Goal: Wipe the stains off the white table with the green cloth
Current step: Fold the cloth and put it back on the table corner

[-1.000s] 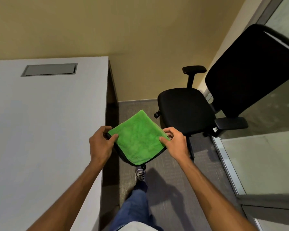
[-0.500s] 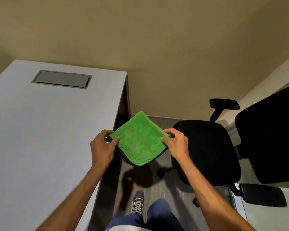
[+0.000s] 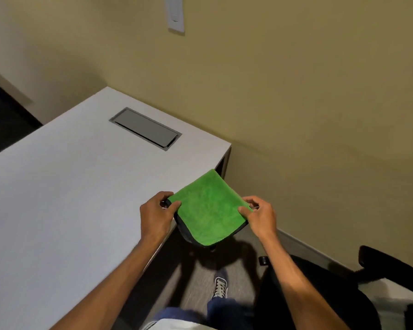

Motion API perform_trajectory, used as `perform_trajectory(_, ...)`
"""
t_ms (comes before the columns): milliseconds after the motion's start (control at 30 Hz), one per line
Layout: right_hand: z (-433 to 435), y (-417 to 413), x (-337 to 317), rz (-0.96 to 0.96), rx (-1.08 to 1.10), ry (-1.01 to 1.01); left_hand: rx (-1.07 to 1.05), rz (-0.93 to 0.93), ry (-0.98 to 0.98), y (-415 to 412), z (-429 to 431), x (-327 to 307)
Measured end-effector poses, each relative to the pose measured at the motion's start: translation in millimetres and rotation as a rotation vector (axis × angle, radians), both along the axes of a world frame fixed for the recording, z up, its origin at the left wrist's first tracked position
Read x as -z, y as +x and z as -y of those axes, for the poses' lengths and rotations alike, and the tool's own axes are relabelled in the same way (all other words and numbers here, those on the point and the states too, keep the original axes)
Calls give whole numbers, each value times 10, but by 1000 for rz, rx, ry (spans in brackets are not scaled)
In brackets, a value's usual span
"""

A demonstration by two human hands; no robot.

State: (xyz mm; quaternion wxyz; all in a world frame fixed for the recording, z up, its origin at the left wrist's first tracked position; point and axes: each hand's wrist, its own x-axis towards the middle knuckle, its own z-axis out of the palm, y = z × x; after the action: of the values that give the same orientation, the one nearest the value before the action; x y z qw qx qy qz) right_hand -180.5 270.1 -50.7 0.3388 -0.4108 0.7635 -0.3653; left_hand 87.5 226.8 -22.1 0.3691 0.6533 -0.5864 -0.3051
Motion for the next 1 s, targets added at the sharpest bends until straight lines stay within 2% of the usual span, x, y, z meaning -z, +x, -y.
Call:
perform_trajectory(333, 1273, -413, -142, 7, -205, -29, -233, 31, 24, -395, 696, -106)
perform_trajectory(667, 2412, -443, 0, -30, -300, 5, -303, 34, 87, -453, 1577, -1)
perform_trajectory(833, 2913, -416, 99, -99, -339, 56, -313, 6, 120, -463, 2059, 125)
perform_trajectory(1000, 3431, -359, 201, -287, -398, 125, -265, 52, 145, -501, 2509, 340)
